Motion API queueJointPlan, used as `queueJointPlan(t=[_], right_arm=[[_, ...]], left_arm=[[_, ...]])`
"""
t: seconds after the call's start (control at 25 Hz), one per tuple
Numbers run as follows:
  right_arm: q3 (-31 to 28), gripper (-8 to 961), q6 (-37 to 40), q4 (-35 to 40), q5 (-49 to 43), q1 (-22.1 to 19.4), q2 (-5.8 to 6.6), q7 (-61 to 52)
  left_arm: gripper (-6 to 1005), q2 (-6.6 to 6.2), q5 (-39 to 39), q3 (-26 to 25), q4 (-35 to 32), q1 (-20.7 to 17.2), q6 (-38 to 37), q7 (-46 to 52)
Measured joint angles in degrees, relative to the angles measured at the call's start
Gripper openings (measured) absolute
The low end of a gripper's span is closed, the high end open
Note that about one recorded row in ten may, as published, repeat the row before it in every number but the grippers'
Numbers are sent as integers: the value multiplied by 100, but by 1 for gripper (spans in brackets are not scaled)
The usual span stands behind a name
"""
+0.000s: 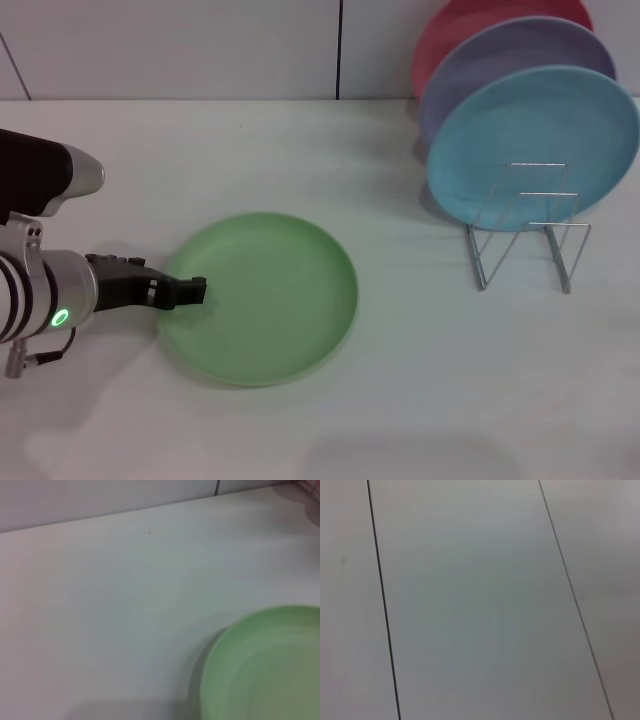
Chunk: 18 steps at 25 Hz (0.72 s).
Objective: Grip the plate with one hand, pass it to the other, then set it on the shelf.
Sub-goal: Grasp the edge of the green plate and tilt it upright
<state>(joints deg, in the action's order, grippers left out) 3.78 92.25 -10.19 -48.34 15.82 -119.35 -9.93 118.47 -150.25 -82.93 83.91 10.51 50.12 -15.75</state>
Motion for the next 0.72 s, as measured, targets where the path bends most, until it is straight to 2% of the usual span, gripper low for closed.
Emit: queueJointPlan(t=[0.72], right_arm=[[0, 700, -10, 10, 0, -37, 0, 0]], left_arm=[[851, 1, -131, 33, -356, 289, 63, 10]])
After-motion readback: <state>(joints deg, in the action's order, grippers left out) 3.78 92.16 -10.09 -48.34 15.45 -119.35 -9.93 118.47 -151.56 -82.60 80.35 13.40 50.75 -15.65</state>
